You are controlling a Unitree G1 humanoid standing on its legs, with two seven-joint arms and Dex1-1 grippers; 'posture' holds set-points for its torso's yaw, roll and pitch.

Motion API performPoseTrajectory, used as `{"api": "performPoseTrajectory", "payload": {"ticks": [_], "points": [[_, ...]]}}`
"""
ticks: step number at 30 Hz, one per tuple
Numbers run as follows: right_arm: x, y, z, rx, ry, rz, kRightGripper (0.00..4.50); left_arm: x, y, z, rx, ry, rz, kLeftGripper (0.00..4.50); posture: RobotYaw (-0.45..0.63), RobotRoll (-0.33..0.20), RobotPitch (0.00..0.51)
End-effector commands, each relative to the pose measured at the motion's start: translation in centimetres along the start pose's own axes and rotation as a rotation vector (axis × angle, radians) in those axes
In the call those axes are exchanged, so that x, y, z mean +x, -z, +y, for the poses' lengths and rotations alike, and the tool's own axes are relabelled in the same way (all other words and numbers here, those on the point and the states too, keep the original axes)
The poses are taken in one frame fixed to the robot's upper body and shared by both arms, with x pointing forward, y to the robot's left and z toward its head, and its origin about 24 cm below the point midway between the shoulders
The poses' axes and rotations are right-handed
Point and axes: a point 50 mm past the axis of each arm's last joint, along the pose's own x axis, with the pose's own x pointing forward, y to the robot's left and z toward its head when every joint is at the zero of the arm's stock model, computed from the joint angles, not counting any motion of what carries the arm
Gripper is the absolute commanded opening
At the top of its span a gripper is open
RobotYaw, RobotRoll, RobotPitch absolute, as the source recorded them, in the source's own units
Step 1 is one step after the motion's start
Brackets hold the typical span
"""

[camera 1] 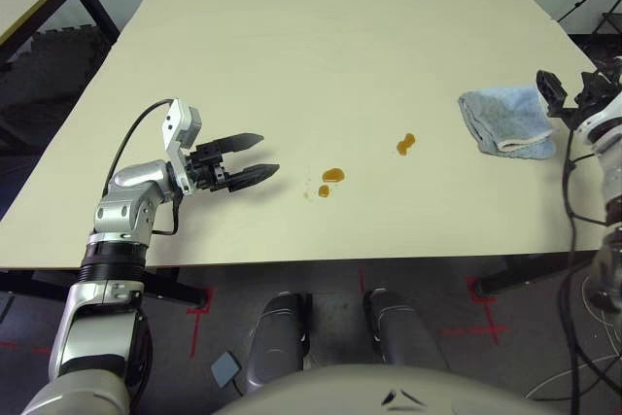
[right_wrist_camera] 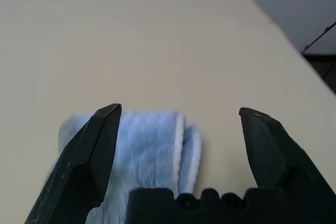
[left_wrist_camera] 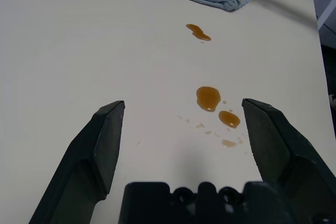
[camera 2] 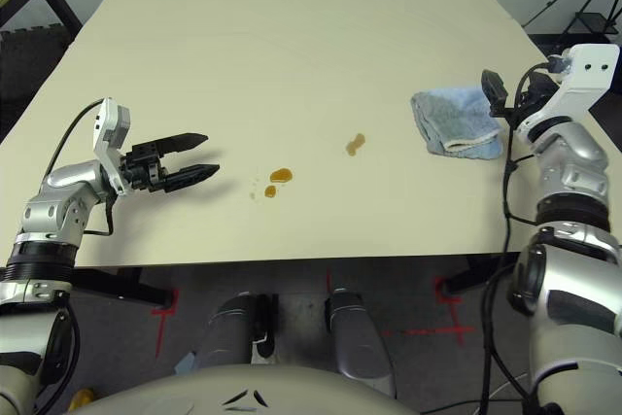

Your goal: Wipe the water off the table with a rag.

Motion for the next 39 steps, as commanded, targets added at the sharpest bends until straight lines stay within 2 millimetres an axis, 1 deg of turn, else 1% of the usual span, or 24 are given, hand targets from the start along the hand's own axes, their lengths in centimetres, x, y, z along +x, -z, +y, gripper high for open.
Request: {"api": "performPoseTrajectory", "payload": {"ticks": [1, 7, 15, 16, 22, 25, 28, 38, 39], "points": [[0.6, 0.3, 1.0, -0.022, -0.066, 0.132, 4.48, 0.0, -0.2, -0.1, 0.026, 0.017, 0.028, 4.5, -0.15, 0.0, 0.128], [1.1, 1.7, 1.2, -0.043, -0.05, 0.285, 4.48, 0.3, -0.1, -0.3, 0.03, 0.018, 0.024, 4.5, -0.14, 0.0, 0.125], [1.6, 2.3, 1.4, -0.051, -0.017, 0.37, 4.48, 0.1, -0.1, -0.7, 0.028, 0.017, 0.024, 4.5, -0.13, 0.0, 0.123], [1.7, 2.4, 1.4, -0.051, -0.017, 0.379, 4.48, 0.1, -0.2, -0.7, 0.028, 0.016, 0.023, 4.5, -0.12, 0.0, 0.116], [1.8, 3.9, 2.4, -0.032, -0.068, 0.478, 4.48, 0.1, -0.4, -0.7, 0.03, 0.014, 0.021, 4.5, -0.13, 0.0, 0.112], [1.8, 4.3, 2.8, -0.03, -0.098, 0.505, 4.48, 0.1, -0.4, -0.7, 0.03, 0.015, 0.023, 4.5, -0.13, 0.0, 0.112], [1.9, 4.3, 2.9, -0.024, -0.106, 0.495, 3.93, 0.2, -0.4, -0.7, 0.031, 0.019, 0.028, 4.5, -0.14, 0.0, 0.111], [1.9, 3.7, 3.1, -0.004, -0.157, 0.442, 0.22, 0.3, -0.4, -0.4, 0.035, 0.012, 0.032, 4.5, -0.14, 0.0, 0.117], [1.9, 3.7, 3.1, 0.002, -0.165, 0.438, 0.01, 0.3, -0.4, -0.4, 0.036, 0.011, 0.032, 4.5, -0.14, 0.0, 0.117]]}}
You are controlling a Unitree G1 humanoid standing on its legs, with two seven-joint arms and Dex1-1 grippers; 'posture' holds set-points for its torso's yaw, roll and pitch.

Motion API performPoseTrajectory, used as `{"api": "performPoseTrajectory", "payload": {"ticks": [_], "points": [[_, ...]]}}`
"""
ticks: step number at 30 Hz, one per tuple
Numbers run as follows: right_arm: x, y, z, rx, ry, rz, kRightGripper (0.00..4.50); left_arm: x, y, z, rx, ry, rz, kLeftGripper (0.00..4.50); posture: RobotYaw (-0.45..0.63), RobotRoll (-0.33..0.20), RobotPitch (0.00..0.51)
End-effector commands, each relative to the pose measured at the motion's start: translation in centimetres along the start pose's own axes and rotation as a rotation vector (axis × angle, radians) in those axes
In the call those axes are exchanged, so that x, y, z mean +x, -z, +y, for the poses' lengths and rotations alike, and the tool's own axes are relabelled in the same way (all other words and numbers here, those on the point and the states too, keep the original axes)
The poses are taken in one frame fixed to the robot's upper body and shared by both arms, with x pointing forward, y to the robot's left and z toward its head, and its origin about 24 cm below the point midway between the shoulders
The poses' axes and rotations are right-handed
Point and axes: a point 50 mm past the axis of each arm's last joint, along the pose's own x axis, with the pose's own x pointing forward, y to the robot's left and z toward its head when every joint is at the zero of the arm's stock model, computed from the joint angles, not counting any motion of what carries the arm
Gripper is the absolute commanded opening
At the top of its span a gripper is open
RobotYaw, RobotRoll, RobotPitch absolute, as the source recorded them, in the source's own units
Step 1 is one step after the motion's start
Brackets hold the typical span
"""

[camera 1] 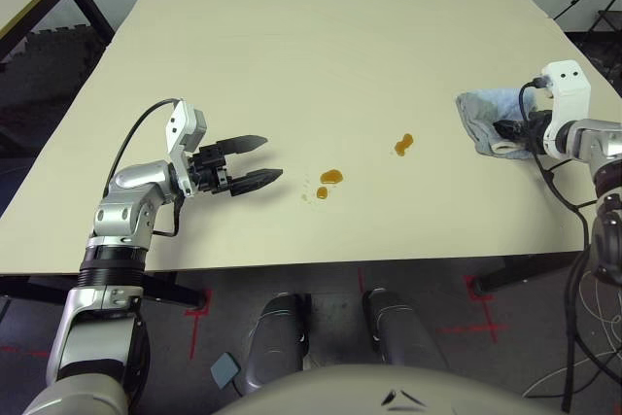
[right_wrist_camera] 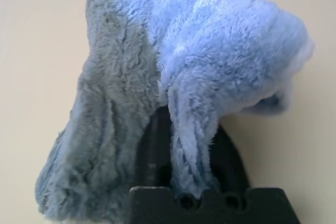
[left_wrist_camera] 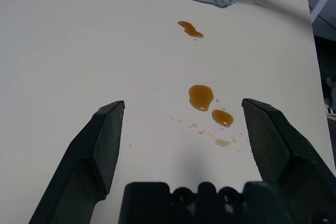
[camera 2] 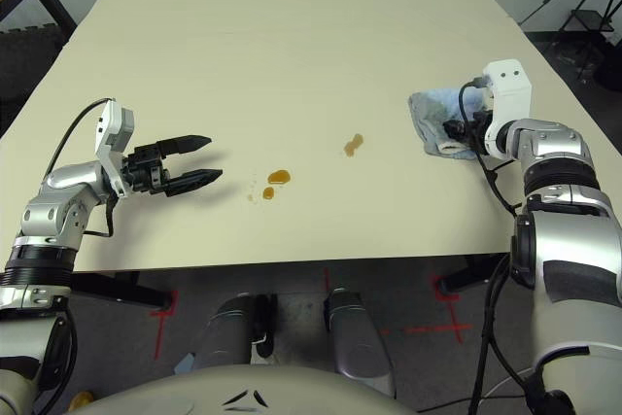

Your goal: Wipe the water off the table with a rag.

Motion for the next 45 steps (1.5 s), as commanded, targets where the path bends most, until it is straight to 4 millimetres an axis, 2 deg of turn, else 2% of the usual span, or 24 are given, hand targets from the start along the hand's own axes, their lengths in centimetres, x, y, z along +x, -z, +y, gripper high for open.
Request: {"api": "performPoseTrajectory", "payload": {"ticks": [1, 5, 13, 17, 28, 32, 37, 45], "points": [[0.1, 0.7, 0.3, 0.034, -0.039, 0.002, 0.01, 0.0, 0.0, 0.2, 0.005, -0.004, 0.023, 4.5, -0.14, 0.0, 0.116], [0.5, 0.4, 1.1, 0.071, -0.069, -0.026, 0.01, 0.0, 0.1, 0.3, 0.005, -0.007, 0.025, 4.5, -0.14, 0.0, 0.116], [2.1, 0.4, 5.1, 0.069, -0.188, 0.006, 0.01, 0.1, 0.2, 0.3, 0.005, -0.005, 0.026, 4.5, -0.15, 0.0, 0.115], [2.7, 0.4, 8.0, 0.059, -0.25, 0.014, 0.01, -0.4, 0.2, 0.4, 0.001, 0.0, 0.036, 4.5, -0.15, 0.0, 0.12], [2.1, 1.5, 15.4, 0.031, -0.47, 0.075, 0.01, -0.8, 0.3, 0.2, -0.001, 0.003, 0.05, 4.5, -0.13, 0.0, 0.132], [1.5, 2.1, 17.0, 0.011, -0.534, 0.104, 0.01, -0.9, 0.4, 0.1, -0.002, 0.001, 0.052, 4.5, -0.13, 0.0, 0.134], [1.6, 2.3, 16.5, 0.017, -0.489, 0.104, 0.01, -1.0, 0.5, 0.1, -0.002, -0.003, 0.054, 4.5, -0.13, 0.0, 0.136], [2.4, 0.3, 10.0, 0.083, -0.199, 0.01, 0.01, -1.1, 0.5, 0.2, -0.004, -0.006, 0.056, 4.5, -0.13, 0.0, 0.13]]}}
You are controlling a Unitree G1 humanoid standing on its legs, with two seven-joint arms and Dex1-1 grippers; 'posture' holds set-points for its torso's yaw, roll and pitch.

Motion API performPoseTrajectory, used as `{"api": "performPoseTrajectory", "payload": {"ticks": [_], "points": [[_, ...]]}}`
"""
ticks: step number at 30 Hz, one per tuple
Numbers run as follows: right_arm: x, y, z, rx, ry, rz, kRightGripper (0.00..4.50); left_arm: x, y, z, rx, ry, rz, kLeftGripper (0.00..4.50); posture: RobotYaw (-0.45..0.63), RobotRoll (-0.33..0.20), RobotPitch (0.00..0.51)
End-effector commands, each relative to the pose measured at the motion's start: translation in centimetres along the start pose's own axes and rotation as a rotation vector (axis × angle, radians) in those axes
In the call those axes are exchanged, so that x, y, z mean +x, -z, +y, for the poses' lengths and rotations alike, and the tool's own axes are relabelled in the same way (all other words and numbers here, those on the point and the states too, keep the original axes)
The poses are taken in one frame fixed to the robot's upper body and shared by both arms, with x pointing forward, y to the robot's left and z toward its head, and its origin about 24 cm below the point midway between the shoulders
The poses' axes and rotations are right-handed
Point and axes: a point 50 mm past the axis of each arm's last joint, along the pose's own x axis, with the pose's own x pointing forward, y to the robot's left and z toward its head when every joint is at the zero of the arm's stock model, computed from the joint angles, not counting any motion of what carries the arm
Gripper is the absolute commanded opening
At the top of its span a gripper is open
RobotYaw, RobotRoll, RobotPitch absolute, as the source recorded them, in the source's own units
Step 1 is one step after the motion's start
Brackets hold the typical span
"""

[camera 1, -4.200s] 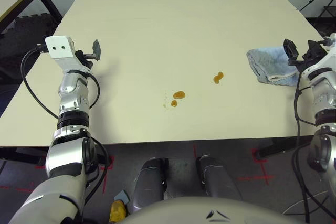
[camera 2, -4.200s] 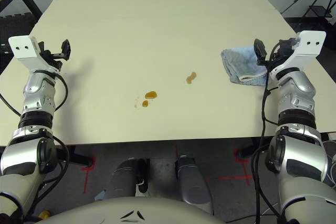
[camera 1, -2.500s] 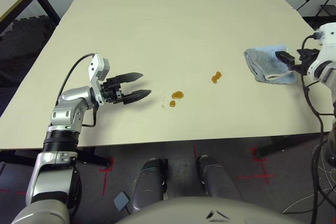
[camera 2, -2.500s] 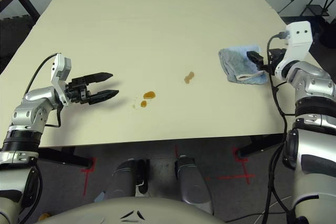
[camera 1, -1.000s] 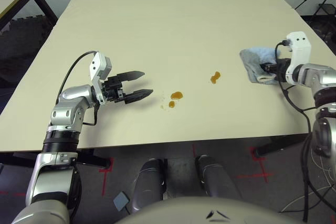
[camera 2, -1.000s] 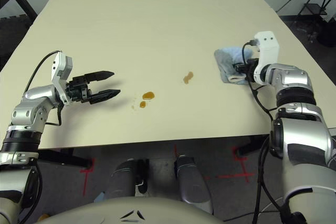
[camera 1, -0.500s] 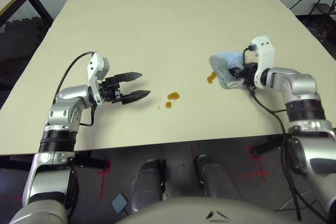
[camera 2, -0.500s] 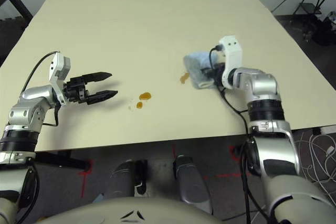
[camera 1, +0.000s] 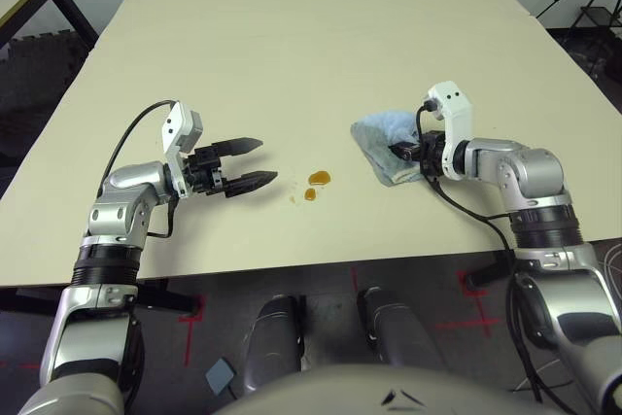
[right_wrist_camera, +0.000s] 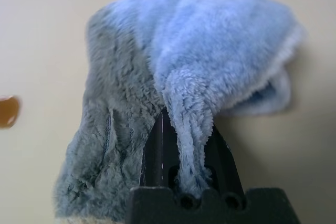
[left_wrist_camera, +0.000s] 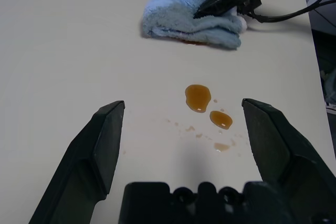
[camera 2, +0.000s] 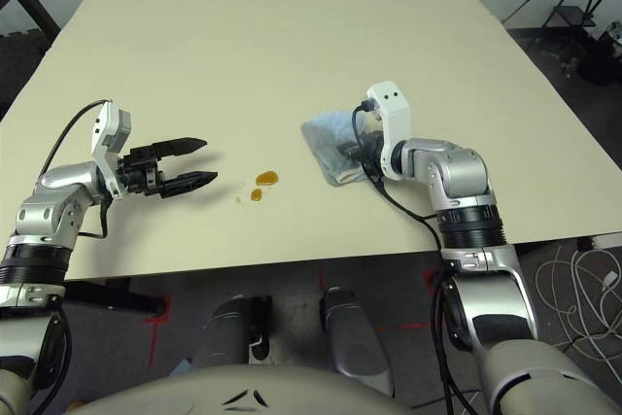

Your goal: Wipe the water off the table with a rag.

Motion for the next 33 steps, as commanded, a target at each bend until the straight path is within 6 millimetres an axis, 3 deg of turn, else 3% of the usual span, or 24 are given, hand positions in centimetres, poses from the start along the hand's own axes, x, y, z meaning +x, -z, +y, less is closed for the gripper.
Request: {"api": "performPoseTrajectory", "payload": {"ticks": [1, 8, 12, 14, 17, 21, 25, 33], "points": [[-1.3, -0.1, -3.6, 0.038, 0.181, -0.018, 0.01, -0.2, 0.0, 0.0, 0.011, -0.003, 0.022, 4.5, -0.13, 0.0, 0.128], [-2.8, -2.5, -6.2, 0.041, 0.292, -0.102, 0.01, -0.2, 0.0, 0.1, 0.016, -0.006, 0.022, 4.5, -0.13, 0.0, 0.12], [-2.3, -2.4, -5.7, 0.045, 0.254, -0.086, 0.01, -0.1, 0.0, 0.2, 0.017, -0.006, 0.019, 4.5, -0.13, 0.0, 0.114], [-1.5, -1.7, -4.3, 0.053, 0.165, -0.046, 0.01, 0.0, 0.0, 0.2, 0.018, -0.006, 0.019, 4.5, -0.13, 0.0, 0.116], [-0.4, 0.2, -0.4, 0.055, -0.044, 0.048, 0.01, 0.0, 0.0, 0.2, 0.019, -0.005, 0.018, 4.5, -0.14, 0.0, 0.117], [-0.5, 2.3, 4.4, 0.029, -0.255, 0.146, 0.01, 0.0, 0.1, 0.2, 0.018, -0.005, 0.018, 4.5, -0.14, 0.0, 0.12], [-1.2, 3.1, 6.5, 0.013, -0.346, 0.191, 0.01, 0.0, 0.2, 0.2, 0.017, -0.005, 0.019, 4.5, -0.13, 0.0, 0.123], [-1.8, -0.2, 2.7, 0.056, -0.154, 0.054, 0.01, -0.1, 0.2, 0.2, 0.016, -0.012, 0.019, 4.5, -0.13, 0.0, 0.123]]}}
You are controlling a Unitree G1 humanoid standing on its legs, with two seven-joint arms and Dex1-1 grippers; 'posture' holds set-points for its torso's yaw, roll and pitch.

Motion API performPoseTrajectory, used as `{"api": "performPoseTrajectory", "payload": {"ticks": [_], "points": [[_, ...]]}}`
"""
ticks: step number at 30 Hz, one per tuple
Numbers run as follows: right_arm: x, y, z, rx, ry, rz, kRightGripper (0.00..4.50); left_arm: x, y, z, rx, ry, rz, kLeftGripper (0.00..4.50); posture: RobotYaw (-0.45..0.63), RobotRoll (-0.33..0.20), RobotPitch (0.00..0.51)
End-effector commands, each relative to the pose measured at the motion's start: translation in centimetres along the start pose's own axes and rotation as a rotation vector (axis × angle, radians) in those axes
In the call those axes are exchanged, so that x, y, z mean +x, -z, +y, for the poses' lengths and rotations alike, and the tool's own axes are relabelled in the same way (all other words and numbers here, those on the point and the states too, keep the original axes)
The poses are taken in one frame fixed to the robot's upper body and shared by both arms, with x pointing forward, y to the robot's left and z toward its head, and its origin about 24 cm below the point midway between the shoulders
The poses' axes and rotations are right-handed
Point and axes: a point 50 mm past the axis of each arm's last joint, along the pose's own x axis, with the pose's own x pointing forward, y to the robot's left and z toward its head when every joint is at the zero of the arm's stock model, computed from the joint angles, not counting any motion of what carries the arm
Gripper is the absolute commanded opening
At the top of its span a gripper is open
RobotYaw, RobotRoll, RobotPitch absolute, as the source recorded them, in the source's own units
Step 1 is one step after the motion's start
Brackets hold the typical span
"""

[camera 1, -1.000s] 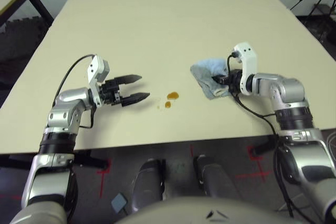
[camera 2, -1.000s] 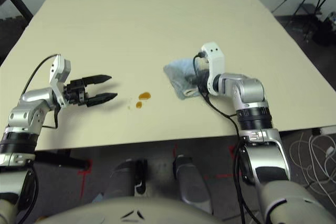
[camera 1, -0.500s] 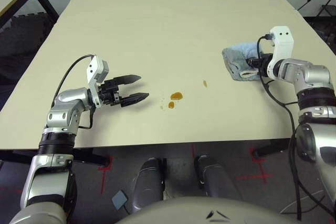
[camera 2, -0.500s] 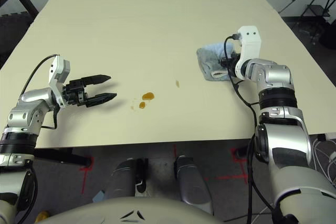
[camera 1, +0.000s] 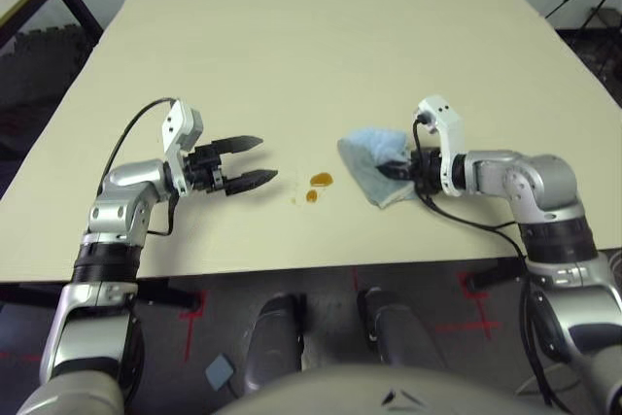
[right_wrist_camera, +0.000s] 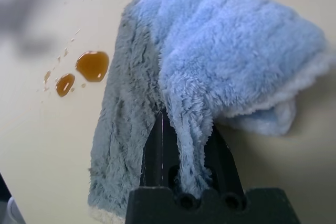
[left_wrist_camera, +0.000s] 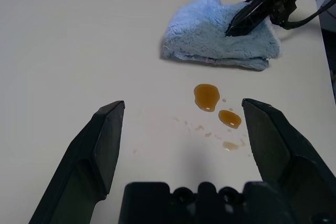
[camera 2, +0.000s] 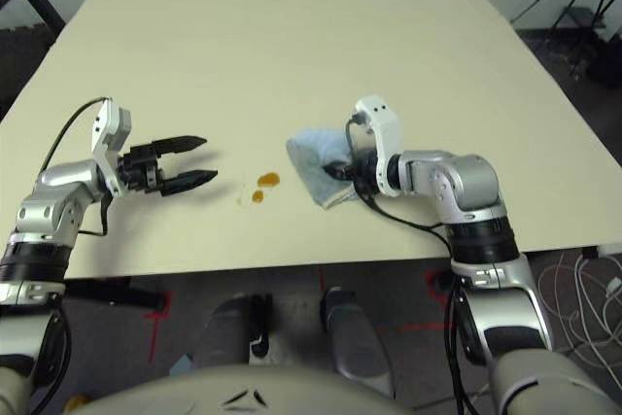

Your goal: Wipe the water off the table with a rag.

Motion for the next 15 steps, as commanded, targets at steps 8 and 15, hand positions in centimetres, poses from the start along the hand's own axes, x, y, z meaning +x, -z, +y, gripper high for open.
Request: {"api": "performPoseTrajectory", "payload": {"ticks": [8, 15], "points": [[-2.6, -4.9, -0.7, 0.11, 0.011, -0.183, 0.01, -0.3, 0.7, 0.3, -0.012, -0.016, 0.023, 4.5, -0.14, 0.0, 0.118], [-3.9, -6.3, 2.6, 0.158, -0.125, -0.184, 0.01, -0.6, 0.8, 0.8, -0.02, -0.015, 0.038, 4.5, -0.16, 0.0, 0.127]]}}
